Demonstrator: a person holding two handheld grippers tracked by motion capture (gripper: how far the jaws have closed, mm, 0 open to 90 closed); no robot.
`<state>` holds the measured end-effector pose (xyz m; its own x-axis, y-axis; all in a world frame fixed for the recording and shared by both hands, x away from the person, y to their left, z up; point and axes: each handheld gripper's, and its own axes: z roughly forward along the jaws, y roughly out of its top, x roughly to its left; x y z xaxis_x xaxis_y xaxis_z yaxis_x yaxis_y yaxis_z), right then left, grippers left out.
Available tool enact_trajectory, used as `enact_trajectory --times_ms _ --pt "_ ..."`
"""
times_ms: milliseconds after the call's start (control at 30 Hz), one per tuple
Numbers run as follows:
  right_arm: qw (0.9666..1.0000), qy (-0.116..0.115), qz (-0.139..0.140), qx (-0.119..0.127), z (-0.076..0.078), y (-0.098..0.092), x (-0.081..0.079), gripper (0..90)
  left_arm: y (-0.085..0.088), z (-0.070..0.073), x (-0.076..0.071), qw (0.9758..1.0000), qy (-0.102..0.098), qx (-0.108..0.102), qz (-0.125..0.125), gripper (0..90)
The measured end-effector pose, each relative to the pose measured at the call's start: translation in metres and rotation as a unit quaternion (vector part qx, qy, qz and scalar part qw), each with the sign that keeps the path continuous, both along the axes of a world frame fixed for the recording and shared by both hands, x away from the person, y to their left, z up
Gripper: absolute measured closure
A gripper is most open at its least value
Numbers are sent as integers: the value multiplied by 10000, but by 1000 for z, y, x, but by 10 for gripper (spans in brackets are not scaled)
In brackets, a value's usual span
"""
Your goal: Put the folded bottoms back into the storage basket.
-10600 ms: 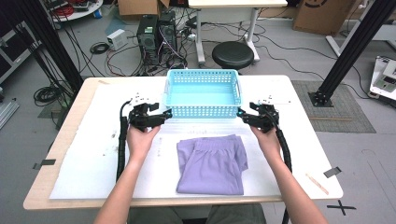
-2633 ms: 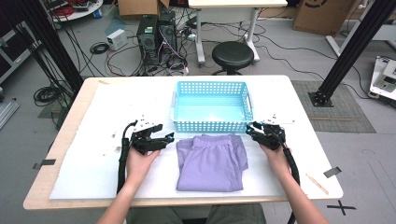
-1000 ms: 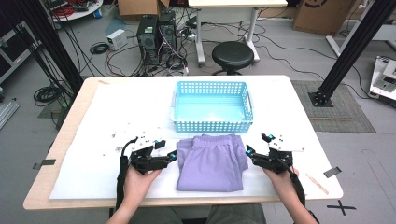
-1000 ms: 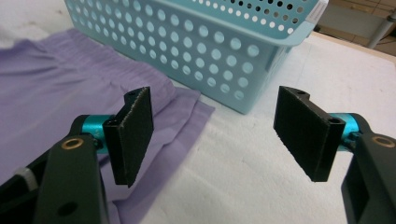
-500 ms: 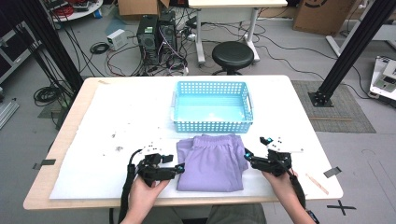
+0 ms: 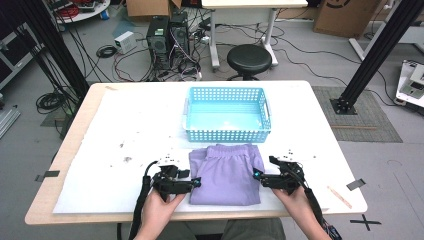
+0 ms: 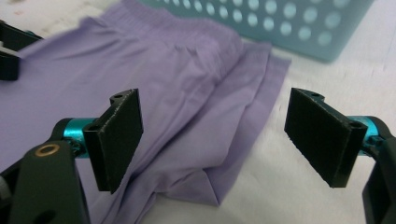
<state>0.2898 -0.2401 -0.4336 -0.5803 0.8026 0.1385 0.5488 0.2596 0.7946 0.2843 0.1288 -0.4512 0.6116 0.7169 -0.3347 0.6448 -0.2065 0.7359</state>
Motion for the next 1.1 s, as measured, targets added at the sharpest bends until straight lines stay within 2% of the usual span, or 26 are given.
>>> enact_trajectory --times_ms 167,233,333,467,567,633,667,833,1100 --pt "9979 635 -104 -122 -10 5 7 183 -5 1 -3 9992 -204 337 -72 411" --pt "9958 893 -94 -161 -13 7 9 176 -6 1 -3 9992 -203 343 -45 410" --pt "9957 906 -90 -183 -13 10 9 174 -4 0 -2 9998 -93 182 -6 407" --pt "9955 940 -11 -97 -13 13 8 175 -5 -1 -1 9999 -68 83 50 432" --pt "9954 952 71 -50 -14 16 7 203 -8 -1 0 9998 -126 145 49 462" --pt "9956 909 199 -45 -14 18 6 315 -10 -1 1 9998 -137 149 63 490" --pt "9952 940 281 14 -14 19 6 344 -11 -1 1 9998 -141 157 69 504" --pt "9954 875 396 -23 -14 26 5 358 -17 -1 2 9996 -166 195 72 531" --pt "9962 731 409 -237 -15 29 3 479 -27 -1 4 9994 -214 280 40 590"
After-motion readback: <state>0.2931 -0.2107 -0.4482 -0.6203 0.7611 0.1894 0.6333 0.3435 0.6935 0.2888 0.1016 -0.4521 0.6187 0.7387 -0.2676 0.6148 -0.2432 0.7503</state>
